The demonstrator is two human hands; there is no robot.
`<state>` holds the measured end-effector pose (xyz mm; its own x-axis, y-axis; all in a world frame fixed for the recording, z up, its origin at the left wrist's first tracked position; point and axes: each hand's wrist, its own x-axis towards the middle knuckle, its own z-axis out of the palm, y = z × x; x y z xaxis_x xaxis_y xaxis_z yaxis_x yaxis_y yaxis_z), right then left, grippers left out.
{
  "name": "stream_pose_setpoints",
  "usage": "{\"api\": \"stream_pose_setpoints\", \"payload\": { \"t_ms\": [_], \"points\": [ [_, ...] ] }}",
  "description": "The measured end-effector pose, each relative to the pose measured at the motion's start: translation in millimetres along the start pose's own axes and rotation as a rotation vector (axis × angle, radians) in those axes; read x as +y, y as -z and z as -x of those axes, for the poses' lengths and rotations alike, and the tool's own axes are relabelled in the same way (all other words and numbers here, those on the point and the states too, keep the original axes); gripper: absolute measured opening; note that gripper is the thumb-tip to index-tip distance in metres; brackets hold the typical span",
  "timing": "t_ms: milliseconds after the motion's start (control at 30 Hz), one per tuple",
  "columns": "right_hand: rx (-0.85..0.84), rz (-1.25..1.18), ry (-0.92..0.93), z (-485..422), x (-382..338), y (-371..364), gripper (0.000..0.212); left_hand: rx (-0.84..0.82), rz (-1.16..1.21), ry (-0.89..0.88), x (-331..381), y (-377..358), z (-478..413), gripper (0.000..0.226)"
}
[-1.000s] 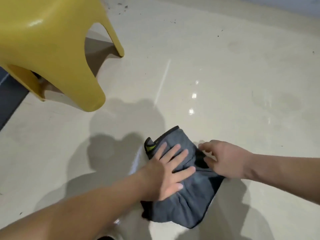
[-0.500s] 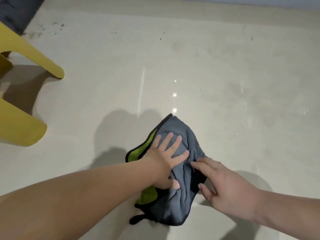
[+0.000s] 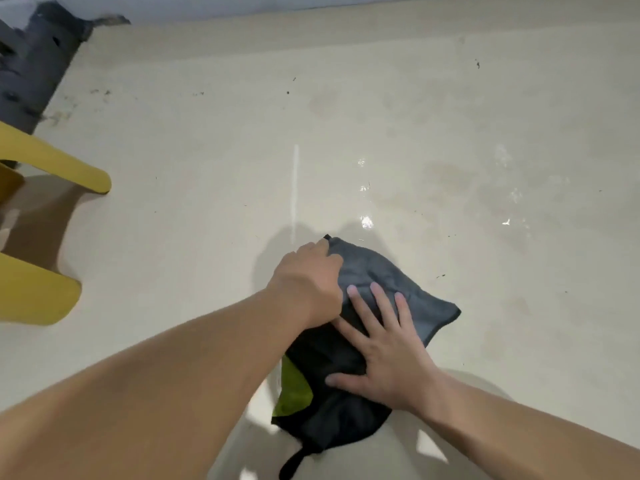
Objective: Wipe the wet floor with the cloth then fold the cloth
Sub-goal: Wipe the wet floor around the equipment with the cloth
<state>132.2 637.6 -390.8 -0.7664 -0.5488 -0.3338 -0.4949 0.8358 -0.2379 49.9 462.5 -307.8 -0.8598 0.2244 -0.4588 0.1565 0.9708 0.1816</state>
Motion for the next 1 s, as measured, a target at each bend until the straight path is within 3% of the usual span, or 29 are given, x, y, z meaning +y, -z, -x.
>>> {"api": "stream_pose_setpoints", "payload": {
  "t_ms": [133,233,333,467,600,700,767,867,933,1000],
  "points": [
    [0.014,0.013,-0.382,-19.2,90.3,30.3,0.091,0.305,0.302,-0.116,28.8,-44.6,7.7,0.026],
    [0.039,-0.102,-0.717,-23.6,149.4,49.4,0.093,0.318,0.362,-0.101,44.5,-54.2,11.0,0.046],
    [0.076,-0.129,-0.851,-27.9,144.1,42.8,0.088,0.332,0.374,-0.13,44.0,-57.1,13.2,0.048],
    [0.065,-0.019,-0.624,-23.5,66.1,13.3,0.082,0.279,0.312,-0.103,25.4,-42.1,9.9,0.054],
    [0.069,0.077,-0.029,23.6,1.3,-16.6,0.079,0.272,0.216,-0.112,12.6,-32.3,7.4,0.059],
    [0.022,0.186,0.256,52.9,20.7,-19.3,0.077,0.282,0.169,-0.15,10.7,-29.3,3.7,0.053],
    [0.043,0.226,0.285,64.2,59.0,-14.9,0.078,0.274,0.142,-0.201,14.8,-27.2,1.4,0.05],
    [0.057,0.202,0.013,80.9,122.4,-7.0,0.079,0.262,0.152,-0.228,21.7,-32.7,-5.7,0.045],
    [0.074,0.132,-0.389,86.3,144.0,-0.9,0.079,0.278,0.176,-0.237,30.8,-38.9,-6.9,0.032],
    [0.072,-0.013,-0.784,74.1,139.4,-0.6,0.078,0.244,0.191,-0.233,42.0,-46.1,-3.6,0.034]
  ]
}}
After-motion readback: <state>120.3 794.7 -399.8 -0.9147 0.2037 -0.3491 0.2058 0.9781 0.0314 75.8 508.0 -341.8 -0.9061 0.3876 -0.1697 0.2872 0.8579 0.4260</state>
